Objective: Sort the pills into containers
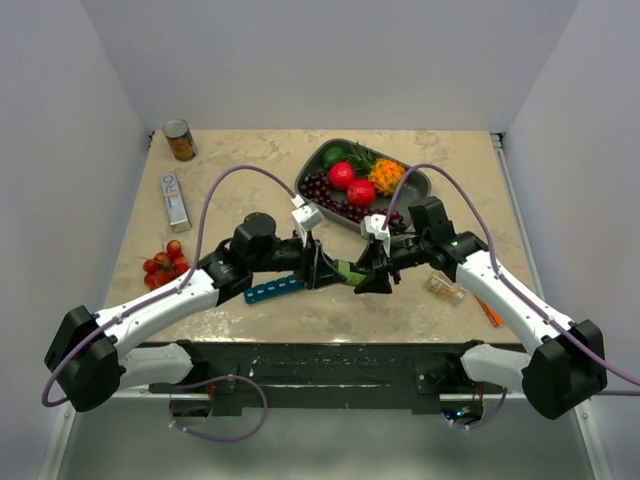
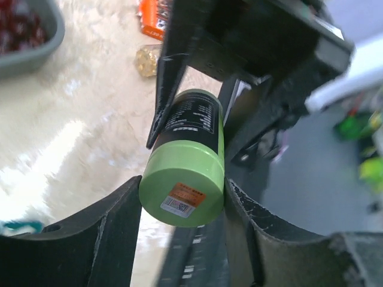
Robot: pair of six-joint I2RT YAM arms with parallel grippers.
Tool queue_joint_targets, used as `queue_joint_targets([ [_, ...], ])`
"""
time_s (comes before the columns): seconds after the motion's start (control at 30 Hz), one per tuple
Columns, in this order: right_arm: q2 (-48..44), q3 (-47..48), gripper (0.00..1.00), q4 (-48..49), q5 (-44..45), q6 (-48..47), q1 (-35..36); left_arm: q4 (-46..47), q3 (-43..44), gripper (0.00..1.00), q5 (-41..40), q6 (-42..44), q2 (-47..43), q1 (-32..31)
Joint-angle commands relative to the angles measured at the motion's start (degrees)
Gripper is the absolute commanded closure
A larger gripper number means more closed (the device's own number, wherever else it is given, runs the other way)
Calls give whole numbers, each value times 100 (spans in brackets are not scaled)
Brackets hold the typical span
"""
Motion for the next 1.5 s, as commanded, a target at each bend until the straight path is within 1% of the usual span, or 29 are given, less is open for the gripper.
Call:
queue_joint_targets([
  [0.0, -119, 138, 100, 423, -112, -4, -3, -338, 216, 91, 1777, 3572, -1, -163],
  [0.03, -128, 138, 100, 423, -103, -12, -12, -523, 305, 89, 1515, 4169, 130, -163],
  [0.07, -128, 138, 100, 414, -103, -13, -3, -603, 393, 81, 1364, 4332, 201, -154],
  [0.1, -128, 138, 100, 406, -94, -13, -12, -604, 567, 77, 1250, 4464, 271, -154],
  [0.13, -128, 138, 100, 405, -94, -21, -3, -604, 613, 73, 979, 4491, 359, -154],
  [0.17, -137, 138, 100, 405, -94, -21, -12, -300, 622, 65, 889, 4439, 369, -154],
  [0.23, -128, 138, 100, 397, -77, -21, -12, 132, 517, 58, 592, 4108, 255, -154],
  [0.27, -145, 138, 100, 397, -85, -30, -12, 682, 421, 50, 468, 3966, 167, -154],
  [0.3, -137, 138, 100, 388, -77, -30, -3, 957, 194, 43, 405, 3825, 62, -154],
  [0.33, -154, 129, 100, 388, -85, -39, -12, 1204, 69, 33, 196, 3528, -200, -128],
  [0.37, -154, 129, 100, 388, -77, -39, -21, 1676, -71, 4, 46, 3316, -359, -119],
  [0.4, -154, 129, 100, 388, -77, -48, -3, 1898, -351, 1, -34, 3122, -517, -76],
  [0.43, -154, 120, 100, 397, -77, -48, -3, 2075, -484, 1, -217, 2616, -876, 21],
  [0.47, -154, 120, 100, 397, -85, -48, -3, 2346, -616, 1, -358, 2324, -1053, 82],
  [0.5, -146, 120, 100, 397, -94, -48, -3, 2453, -835, 1, -447, 1772, -1229, 144],
  [0.57, -154, 120, 100, 405, -94, -48, -3, 2577, -1003, 1, -570, 1164, -1687, 337],
  [0.6, -154, 120, 100, 405, -85, -48, -12, 2429, -1030, 1, -684, 551, -1801, 399],
  [0.63, -163, 120, 100, 405, -77, -48, -3, 2210, -978, 1, -955, 302, -1959, 452],
  [0.67, -172, 120, 100, 405, -77, -48, -12, 1617, -795, 1, -1062, 116, -1995, 487],
  [0.73, -172, 120, 100, 405, -59, -48, -3, 990, -583, 1, -1360, -384, -1917, 540],
  [0.77, -172, 120, 100, 405, -59, -39, -12, 438, -391, 1, -1405, -586, -1847, 566],
  [0.83, -163, 129, 100, 414, -50, -39, -12, -65, -275, 1, -1362, -1263, -1584, 601],
  [0.9, -154, 129, 100, 405, -42, -39, -3, -112, -213, 1, -1196, -1920, -1347, 610],
  [1.0, -154, 120, 100, 405, -15, -39, -21, 352, -309, 1, -800, -2598, -1170, 602],
  [1.07, -163, 120, 100, 405, -15, -39, -21, 810, -441, 1, -711, -2855, -1152, 602],
  [1.17, -163, 111, 100, 405, -15, -39, -21, 855, -407, 1, -825, -3119, -1108, 593],
  [1.27, -146, 102, 100, 423, -15, -48, -30, 531, -223, 1, -1053, -3243, -1020, 497],
  [1.33, -119, 102, 100, 432, -15, -48, -21, 23, -47, 1, -1405, -3234, -915, 321],
  [1.47, -110, 102, 100, 432, -6, -48, -21, -604, 533, 2, -1915, -3208, -634, 4],
])
